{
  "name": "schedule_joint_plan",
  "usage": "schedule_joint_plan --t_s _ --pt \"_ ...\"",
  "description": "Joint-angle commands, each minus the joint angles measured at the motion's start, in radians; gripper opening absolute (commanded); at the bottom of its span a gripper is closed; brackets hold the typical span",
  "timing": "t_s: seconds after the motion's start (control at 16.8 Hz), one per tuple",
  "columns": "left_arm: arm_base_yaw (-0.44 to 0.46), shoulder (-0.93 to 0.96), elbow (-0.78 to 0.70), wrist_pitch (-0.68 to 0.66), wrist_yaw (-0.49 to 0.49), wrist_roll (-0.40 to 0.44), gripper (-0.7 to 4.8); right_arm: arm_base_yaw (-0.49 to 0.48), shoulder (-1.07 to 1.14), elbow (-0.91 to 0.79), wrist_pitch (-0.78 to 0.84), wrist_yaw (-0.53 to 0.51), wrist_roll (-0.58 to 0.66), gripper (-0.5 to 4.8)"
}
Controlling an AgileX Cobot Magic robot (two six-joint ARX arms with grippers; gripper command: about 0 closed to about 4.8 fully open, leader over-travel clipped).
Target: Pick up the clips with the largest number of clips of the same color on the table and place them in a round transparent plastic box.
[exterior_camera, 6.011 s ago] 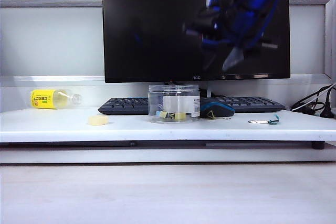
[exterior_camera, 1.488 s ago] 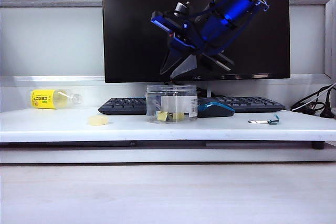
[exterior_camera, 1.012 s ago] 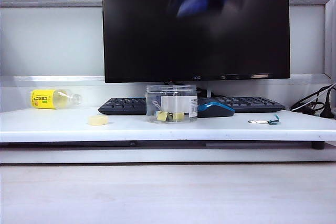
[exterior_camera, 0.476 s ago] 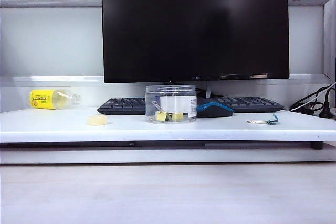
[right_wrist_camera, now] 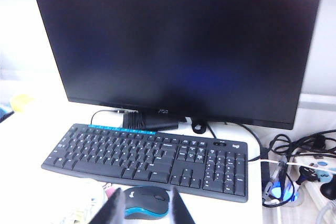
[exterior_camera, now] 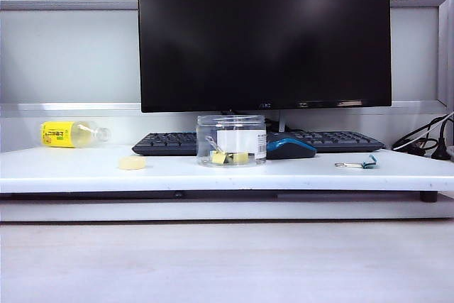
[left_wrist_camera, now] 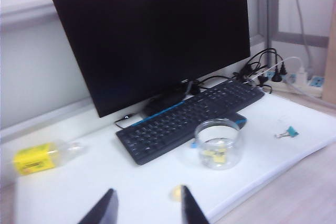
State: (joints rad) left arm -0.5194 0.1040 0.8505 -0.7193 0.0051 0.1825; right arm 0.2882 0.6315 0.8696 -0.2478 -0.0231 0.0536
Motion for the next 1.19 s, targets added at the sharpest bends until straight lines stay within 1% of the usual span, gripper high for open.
schedule_joint_plan --t_s 0.06,0.18,0.24,0.3,0.36,0.42,0.48,0.6,0.71,0.89,1.01,1.07,1.13,1.19 --pt "-0.001 -0.077 -0.137 0.158 0.041 -0.063 1.65 0.001 -0.15 -0.132 0.035 0.002 0.003 1.16" --pt "-0.001 -0.092 -0.222 0.202 0.044 -0.122 1.65 0.001 -0.274 -0.24 0.024 0.002 0.024 1.16" --pt "-0.001 -0.092 -0.263 0.205 0.043 -0.133 1.65 0.001 -0.336 -0.291 0.014 0.002 0.025 1.16" --pt "-0.001 -0.092 -0.321 0.213 0.043 -0.162 1.65 0.001 -0.424 -0.365 0.011 0.002 0.025 1.16" --pt "-0.001 -0.092 -0.344 0.225 0.038 -0.179 1.65 0.001 -0.468 -0.403 0.013 0.002 0.025 1.17" --pt "-0.001 -0.092 -0.383 0.259 0.005 -0.199 1.65 0.001 -0.522 -0.454 0.012 0.003 0.025 1.17" --pt "-0.001 -0.092 -0.408 0.278 -0.014 -0.202 1.65 0.001 -0.563 -0.501 0.014 0.003 0.025 1.17" --pt "-0.001 -0.092 -0.435 0.288 -0.039 -0.216 1.65 0.001 -0.597 -0.558 0.025 0.002 0.025 1.17" --pt "-0.001 -0.092 -0.436 0.287 -0.039 -0.244 1.65 0.0 -0.599 -0.586 -0.05 0.006 0.025 1.17" --pt "-0.001 -0.092 -0.436 0.311 -0.027 -0.247 1.65 0.0 -0.599 -0.615 -0.06 0.016 0.025 1.17" --pt "-0.001 -0.092 -0.443 0.326 -0.026 -0.237 1.65 0.001 -0.599 -0.628 -0.056 0.074 0.027 1.17" --pt "-0.001 -0.092 -0.464 0.373 -0.018 -0.22 1.65 0.001 -0.599 -0.639 -0.052 0.124 0.047 1.17" --pt "-0.001 -0.092 -0.486 0.428 0.019 -0.187 1.65 0.001 -0.599 -0.65 -0.031 0.142 0.079 1.17" --pt "-0.001 -0.092 -0.516 0.501 0.074 -0.13 1.64 0.001 -0.6 -0.665 0.014 0.141 0.101 1.17"
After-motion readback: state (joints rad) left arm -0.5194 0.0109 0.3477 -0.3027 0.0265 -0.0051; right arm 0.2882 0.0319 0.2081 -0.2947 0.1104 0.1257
